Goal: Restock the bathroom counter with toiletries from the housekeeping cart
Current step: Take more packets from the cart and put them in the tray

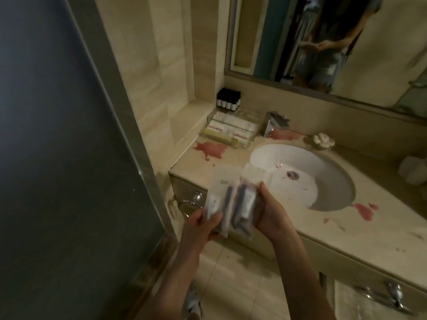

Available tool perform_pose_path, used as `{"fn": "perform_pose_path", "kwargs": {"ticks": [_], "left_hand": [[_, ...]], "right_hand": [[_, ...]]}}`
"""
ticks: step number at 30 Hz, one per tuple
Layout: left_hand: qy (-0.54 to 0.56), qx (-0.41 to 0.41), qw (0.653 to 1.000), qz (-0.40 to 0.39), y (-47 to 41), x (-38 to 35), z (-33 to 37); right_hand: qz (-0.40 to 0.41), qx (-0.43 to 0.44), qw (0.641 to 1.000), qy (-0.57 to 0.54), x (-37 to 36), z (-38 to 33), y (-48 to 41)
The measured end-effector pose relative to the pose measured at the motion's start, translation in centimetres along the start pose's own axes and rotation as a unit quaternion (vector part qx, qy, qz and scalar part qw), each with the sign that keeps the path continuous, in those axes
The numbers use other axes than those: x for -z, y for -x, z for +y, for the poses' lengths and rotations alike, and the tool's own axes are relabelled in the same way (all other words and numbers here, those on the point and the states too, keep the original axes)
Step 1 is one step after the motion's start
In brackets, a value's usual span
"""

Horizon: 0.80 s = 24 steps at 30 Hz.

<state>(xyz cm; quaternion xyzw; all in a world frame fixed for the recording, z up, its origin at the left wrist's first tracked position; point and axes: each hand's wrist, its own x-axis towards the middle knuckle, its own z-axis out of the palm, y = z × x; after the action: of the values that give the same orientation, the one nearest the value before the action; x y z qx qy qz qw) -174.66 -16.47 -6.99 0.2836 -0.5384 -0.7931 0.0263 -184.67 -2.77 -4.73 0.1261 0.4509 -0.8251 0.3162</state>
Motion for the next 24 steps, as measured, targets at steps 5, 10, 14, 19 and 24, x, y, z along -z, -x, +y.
{"fn": "perform_pose_path", "kwargs": {"ticks": [5, 10, 14, 19, 24], "left_hand": [[0.000, 0.040, 0.999, -0.015, -6.3, 1.2, 3.0], [0.012, 0.040, 0.999, -0.001, -11.3, 2.3, 4.5], [0.052, 0.042, 0.997, 0.046, -15.1, 2.5, 4.9], [0.063, 0.054, 0.995, 0.061, -18.7, 0.7, 4.9], [0.079, 0.107, 0.989, 0.070, -22.8, -1.9, 5.7]], "right_hand": [[-0.017, -0.011, 0.999, 0.025, -4.5, -1.3, -6.7], [-0.045, -0.010, 0.998, 0.053, -7.3, -1.6, -12.3], [-0.047, -0.013, 0.992, 0.116, -7.5, -1.2, -15.1], [-0.033, -0.018, 0.987, 0.157, -6.1, -1.4, -17.5], [-0.012, -0.020, 0.987, 0.156, -4.7, -3.5, -21.7]]}}
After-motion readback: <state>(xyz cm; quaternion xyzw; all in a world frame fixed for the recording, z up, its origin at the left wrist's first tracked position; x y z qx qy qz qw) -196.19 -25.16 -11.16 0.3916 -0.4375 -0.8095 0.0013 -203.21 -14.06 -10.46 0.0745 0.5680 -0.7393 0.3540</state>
